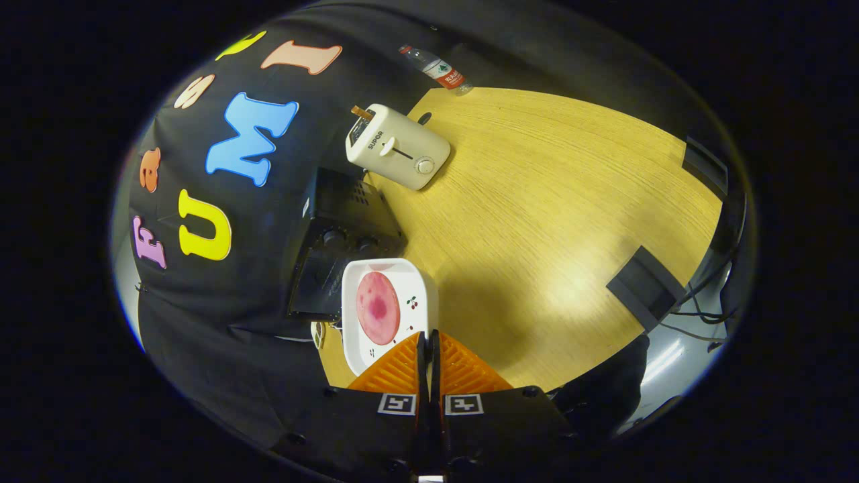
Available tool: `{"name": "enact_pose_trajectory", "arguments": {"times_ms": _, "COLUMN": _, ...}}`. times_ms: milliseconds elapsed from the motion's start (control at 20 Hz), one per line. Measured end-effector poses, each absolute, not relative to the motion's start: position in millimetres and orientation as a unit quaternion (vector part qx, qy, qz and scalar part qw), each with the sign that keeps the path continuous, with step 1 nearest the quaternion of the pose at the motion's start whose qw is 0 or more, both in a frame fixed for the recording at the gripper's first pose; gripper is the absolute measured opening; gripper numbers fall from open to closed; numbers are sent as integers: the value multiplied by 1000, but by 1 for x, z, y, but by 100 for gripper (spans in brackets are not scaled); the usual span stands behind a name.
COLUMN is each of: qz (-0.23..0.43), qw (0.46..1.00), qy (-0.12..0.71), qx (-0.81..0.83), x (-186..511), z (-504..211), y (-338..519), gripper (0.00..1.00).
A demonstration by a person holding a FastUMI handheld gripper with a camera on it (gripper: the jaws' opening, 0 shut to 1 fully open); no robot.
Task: Open the toaster oven, put the food inside, and close the toaster oven door.
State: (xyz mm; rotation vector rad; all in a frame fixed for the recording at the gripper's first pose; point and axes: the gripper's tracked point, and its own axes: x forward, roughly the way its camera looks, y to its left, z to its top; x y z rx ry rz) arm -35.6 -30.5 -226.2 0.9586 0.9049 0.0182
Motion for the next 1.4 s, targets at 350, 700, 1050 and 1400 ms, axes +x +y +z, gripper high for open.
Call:
{"name": "enact_pose_trajectory", "arguments": {"times_ms": 350, "qz": 43, "qw": 787, "qy": 412, "qx": 457, "x": -36, "z": -198, "y": 36, "gripper": 2}}
{"name": "enact_pose_trajectory", "arguments": {"times_ms": 700, "qz": 67, "qw": 785, "qy": 430, "qx": 441, "x": -3, "z": -202, "y": 90, "gripper": 2}}
{"name": "enact_pose_trajectory", "arguments": {"times_ms": 1050, "qz": 82, "qw": 767, "qy": 460, "qx": 440, "x": 35, "z": -229, "y": 150, "gripper": 2}}
{"name": "enact_pose_trajectory", "arguments": {"times_ms": 1400, "qz": 69, "qw": 751, "qy": 479, "qx": 449, "x": 68, "z": -258, "y": 187, "gripper": 2}}
